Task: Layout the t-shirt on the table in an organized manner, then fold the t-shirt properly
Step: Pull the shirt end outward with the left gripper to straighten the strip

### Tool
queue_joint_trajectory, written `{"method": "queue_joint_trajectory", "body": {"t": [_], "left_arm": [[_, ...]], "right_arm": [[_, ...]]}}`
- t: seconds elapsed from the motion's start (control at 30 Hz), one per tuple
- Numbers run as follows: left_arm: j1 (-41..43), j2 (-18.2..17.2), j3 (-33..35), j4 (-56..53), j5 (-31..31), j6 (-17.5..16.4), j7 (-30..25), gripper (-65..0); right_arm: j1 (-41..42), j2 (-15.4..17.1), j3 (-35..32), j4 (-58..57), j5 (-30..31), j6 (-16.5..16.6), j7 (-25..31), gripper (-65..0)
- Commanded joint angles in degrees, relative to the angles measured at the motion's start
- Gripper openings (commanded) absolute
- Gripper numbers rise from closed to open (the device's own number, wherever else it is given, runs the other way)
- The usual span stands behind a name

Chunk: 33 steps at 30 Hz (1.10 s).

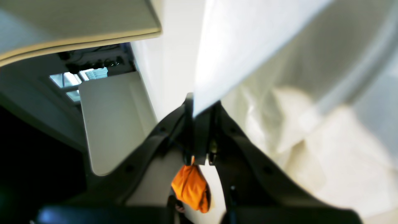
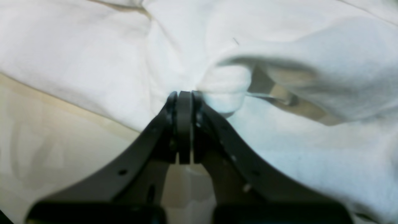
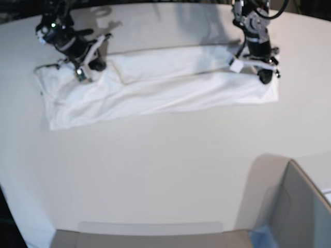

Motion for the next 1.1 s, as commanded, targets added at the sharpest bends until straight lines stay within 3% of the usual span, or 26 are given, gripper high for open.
{"method": "queue_joint_trajectory", "body": {"t": [0.0,0.27,0.5,0.57,1.07], "left_arm": [[0.4,-0.2,0.0,0.8,0.7,1.0,0.4,-65.0],[2.2,-0.2,0.0,-1.4,0.7,1.0,0.4,-63.6],[3.1,-0.2,-0.4,-1.7,0.6,1.0,0.4,-42.0],[3.1,-0.2,-0.5,-1.7,0.6,1.0,0.4,-38.8],[4.4,-0.2,-7.8,4.2,1.0,0.9,1.0,-40.0]], "right_arm": [[0.1,0.4,0.0,0.9,0.9,0.8,1.1,-65.0],[0.1,0.4,0.0,0.9,0.9,0.8,1.1,-65.0],[0.1,0.4,0.0,0.9,0.9,0.8,1.1,-65.0],[0.1,0.4,0.0,0.9,0.9,0.8,1.1,-65.0],[0.1,0.5,0.0,0.9,0.9,0.8,1.1,-65.0]]}}
